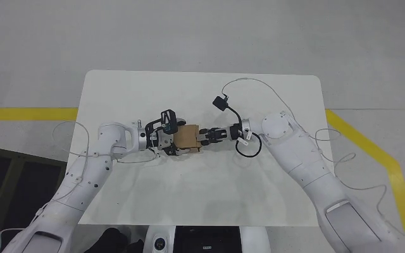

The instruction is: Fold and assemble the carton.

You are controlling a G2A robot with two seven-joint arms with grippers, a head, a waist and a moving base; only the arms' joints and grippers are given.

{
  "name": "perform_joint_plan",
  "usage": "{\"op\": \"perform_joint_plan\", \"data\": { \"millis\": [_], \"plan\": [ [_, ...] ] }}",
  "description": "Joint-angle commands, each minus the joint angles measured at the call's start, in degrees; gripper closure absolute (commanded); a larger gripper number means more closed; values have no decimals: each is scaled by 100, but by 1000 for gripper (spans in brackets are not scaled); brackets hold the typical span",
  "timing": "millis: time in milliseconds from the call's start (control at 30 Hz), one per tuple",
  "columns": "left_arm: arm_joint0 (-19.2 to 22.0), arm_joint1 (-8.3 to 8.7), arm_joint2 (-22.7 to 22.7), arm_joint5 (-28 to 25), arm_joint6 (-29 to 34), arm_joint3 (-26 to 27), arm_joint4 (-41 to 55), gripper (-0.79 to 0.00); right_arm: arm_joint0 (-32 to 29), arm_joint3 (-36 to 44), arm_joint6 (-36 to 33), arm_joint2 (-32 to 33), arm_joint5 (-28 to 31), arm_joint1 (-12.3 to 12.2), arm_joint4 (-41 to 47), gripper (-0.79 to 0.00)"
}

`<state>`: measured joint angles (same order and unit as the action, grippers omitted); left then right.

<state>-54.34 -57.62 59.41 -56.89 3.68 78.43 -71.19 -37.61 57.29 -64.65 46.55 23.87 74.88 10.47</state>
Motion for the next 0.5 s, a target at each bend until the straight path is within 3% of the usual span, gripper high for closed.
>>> {"op": "perform_joint_plan", "data": {
  "millis": [0, 233, 467],
  "plan": [
    [0, 0, 2, -3, 5, 2, 2, -785, 3, -22, -4, -12, 36, 14, 44, -262],
    [2, 0, 8, -5, 11, -5, -9, -785, -71, -98, 0, 11, 158, 26, 186, -336],
    [8, 0, 8, -12, -2, -33, -35, -785, -261, 62, -17, 242, 139, -77, 180, -351]
  ]
}}
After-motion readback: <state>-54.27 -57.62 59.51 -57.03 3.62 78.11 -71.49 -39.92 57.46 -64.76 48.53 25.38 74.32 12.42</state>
